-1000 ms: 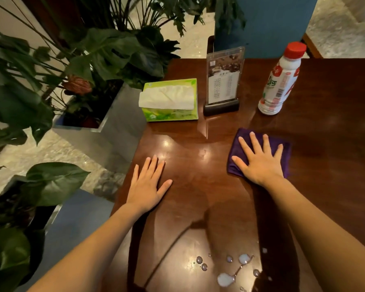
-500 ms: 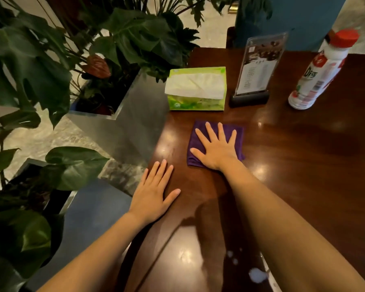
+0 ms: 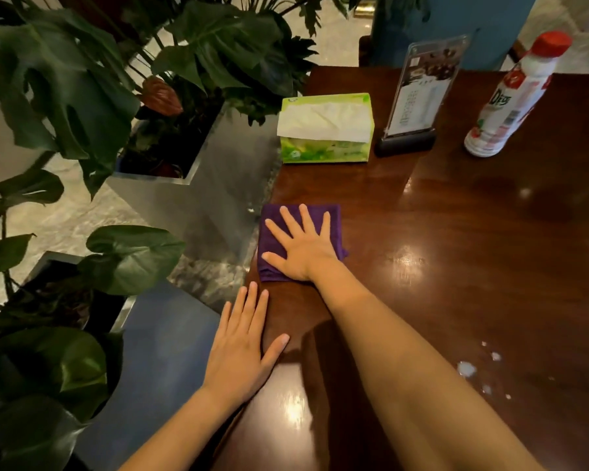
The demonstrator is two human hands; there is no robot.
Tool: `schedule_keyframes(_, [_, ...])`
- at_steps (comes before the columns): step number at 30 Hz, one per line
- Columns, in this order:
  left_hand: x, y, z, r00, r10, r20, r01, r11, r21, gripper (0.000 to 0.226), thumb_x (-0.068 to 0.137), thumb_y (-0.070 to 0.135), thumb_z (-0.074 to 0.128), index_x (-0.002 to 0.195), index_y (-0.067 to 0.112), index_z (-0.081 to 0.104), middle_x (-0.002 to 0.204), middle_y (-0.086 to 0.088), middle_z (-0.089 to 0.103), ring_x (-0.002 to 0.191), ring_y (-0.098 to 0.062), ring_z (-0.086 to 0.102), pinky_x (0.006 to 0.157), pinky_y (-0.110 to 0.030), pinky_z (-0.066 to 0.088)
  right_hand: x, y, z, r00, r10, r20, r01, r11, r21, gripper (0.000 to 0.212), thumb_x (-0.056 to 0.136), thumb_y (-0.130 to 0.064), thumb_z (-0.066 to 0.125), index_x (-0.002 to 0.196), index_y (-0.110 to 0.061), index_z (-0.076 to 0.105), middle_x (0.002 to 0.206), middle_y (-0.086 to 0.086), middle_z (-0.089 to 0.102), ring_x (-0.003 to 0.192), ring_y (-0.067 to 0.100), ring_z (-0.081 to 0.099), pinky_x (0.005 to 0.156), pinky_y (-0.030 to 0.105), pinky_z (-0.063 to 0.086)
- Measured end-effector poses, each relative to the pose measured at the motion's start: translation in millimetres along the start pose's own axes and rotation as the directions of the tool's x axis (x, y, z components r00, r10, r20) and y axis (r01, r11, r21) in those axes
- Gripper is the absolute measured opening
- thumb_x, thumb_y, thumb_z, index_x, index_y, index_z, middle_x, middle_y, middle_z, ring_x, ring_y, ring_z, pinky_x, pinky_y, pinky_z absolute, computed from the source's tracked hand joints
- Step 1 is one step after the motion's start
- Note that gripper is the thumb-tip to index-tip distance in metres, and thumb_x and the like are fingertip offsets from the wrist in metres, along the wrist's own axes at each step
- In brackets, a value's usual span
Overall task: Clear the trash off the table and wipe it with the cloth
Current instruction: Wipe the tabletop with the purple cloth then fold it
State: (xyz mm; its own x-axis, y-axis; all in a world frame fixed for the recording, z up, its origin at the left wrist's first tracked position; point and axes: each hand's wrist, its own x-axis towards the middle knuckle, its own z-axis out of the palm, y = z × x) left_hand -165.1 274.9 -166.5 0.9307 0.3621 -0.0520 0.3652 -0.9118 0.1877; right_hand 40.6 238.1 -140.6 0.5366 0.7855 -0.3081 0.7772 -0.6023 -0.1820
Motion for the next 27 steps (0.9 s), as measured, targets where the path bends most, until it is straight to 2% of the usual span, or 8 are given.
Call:
schedule_keyframes(3, [-25.5, -2.8, 1.0, 0.999, -0.016, 0.028, 0.016, 1.000, 0.011, 0.076, 0.090, 0.067, 0.011, 0.148, 0.018, 0.009, 0.157, -0.002, 0.005, 0.143, -0.007, -0.015, 0.115, -0.027, -0.009, -16.1, -9.6, 6.7, 0.998, -0.067, -0.006, 0.067, 0.998, -0.009, 0.067, 0.091, -0.064, 0.022, 0.148, -0.039, -0.002, 0.159, -0.005, -0.013, 0.145, 0.029, -0.019, 0.110, 0.061, -0.015])
schedule_keyframes(8, [-49.8, -0.5, -0.1, 0.995, 0.041, 0.086, -0.045, 0.998, 0.045, 0.075, 0.092, 0.063, 0.017, 0.145, 0.011, 0.025, 0.154, -0.007, 0.021, 0.144, -0.015, 0.004, 0.116, -0.031, 0.001, -44.6, -14.0, 17.2, 0.990, -0.141, -0.017, 0.140, 0.989, -0.038, 0.066, 0.091, -0.064, 0.024, 0.148, -0.040, 0.001, 0.160, -0.006, -0.011, 0.146, 0.027, -0.017, 0.111, 0.060, -0.014])
schedule_keyframes(12, [-54.2, 0.2, -1.1, 0.996, 0.051, 0.067, -0.052, 0.999, 0.008, 0.075, 0.092, 0.064, 0.020, 0.147, 0.013, 0.020, 0.155, -0.005, 0.017, 0.144, -0.011, -0.007, 0.115, -0.031, 0.000, -66.4, -3.1, 24.1, 0.986, -0.163, -0.036, 0.161, 0.986, -0.036, 0.065, 0.090, -0.066, 0.022, 0.148, -0.041, 0.004, 0.160, -0.008, -0.007, 0.147, 0.024, -0.013, 0.115, 0.058, -0.010])
schedule_keyframes(15, [-44.0, 14.4, -4.2, 0.991, 0.120, 0.054, -0.119, 0.992, -0.029, 0.074, 0.092, 0.063, 0.022, 0.146, 0.013, 0.022, 0.154, -0.004, 0.017, 0.144, -0.012, -0.003, 0.115, -0.031, 0.001, -74.4, 17.0, 21.6, 0.992, -0.126, -0.031, 0.124, 0.991, -0.056, 0.066, 0.089, -0.067, 0.020, 0.147, -0.042, 0.003, 0.160, -0.010, -0.007, 0.147, 0.022, -0.012, 0.115, 0.056, -0.010])
schedule_keyframes(18, [-24.3, 35.5, -2.0, 0.981, 0.190, 0.037, -0.187, 0.981, -0.058, 0.072, 0.093, 0.061, 0.020, 0.144, 0.011, 0.028, 0.152, -0.007, 0.024, 0.142, -0.014, 0.008, 0.115, -0.031, 0.004, -79.9, 37.5, 20.9, 0.996, -0.073, -0.055, 0.070, 0.997, -0.042, 0.075, 0.078, -0.074, 0.005, 0.146, -0.043, 0.003, 0.160, -0.011, -0.006, 0.147, 0.020, -0.011, 0.115, 0.055, -0.009])
schedule_keyframes(22, [6.0, 61.3, 6.8, 0.975, 0.222, 0.014, -0.220, 0.973, -0.062, 0.075, 0.092, 0.062, 0.014, 0.144, 0.010, 0.027, 0.151, -0.006, 0.021, 0.143, -0.019, 0.014, 0.119, -0.036, 0.009, -88.9, 75.6, 19.0, 0.993, 0.043, -0.107, -0.043, 0.999, 0.002, 0.063, 0.090, -0.066, 0.022, 0.146, -0.045, 0.005, 0.160, -0.011, -0.004, 0.147, 0.019, -0.010, 0.116, 0.054, -0.007])
schedule_keyframes(24, [16.1, 68.7, 9.7, 0.973, 0.230, 0.011, -0.229, 0.972, -0.047, 0.076, 0.090, 0.063, 0.012, 0.145, 0.011, 0.023, 0.152, -0.005, 0.017, 0.142, -0.019, 0.011, 0.118, -0.039, 0.012, -96.0, 97.8, 16.5, 0.988, 0.112, -0.111, -0.109, 0.994, 0.028, 0.061, 0.090, -0.065, 0.023, 0.145, -0.046, 0.004, 0.159, -0.012, -0.005, 0.147, 0.018, -0.010, 0.117, 0.054, -0.007])
schedule_keyframes(27, [21.6, 72.4, 12.6, 0.973, 0.229, 0.010, -0.229, 0.973, -0.013, 0.078, 0.089, 0.064, 0.011, 0.146, 0.011, 0.019, 0.154, -0.005, 0.013, 0.142, -0.018, 0.004, 0.117, -0.035, 0.001, -111.5, 131.1, 14.9, 0.973, 0.209, -0.103, -0.205, 0.977, 0.053, 0.062, 0.090, -0.066, 0.023, 0.145, -0.047, 0.003, 0.159, -0.013, -0.006, 0.147, 0.018, -0.011, 0.116, 0.053, -0.009])
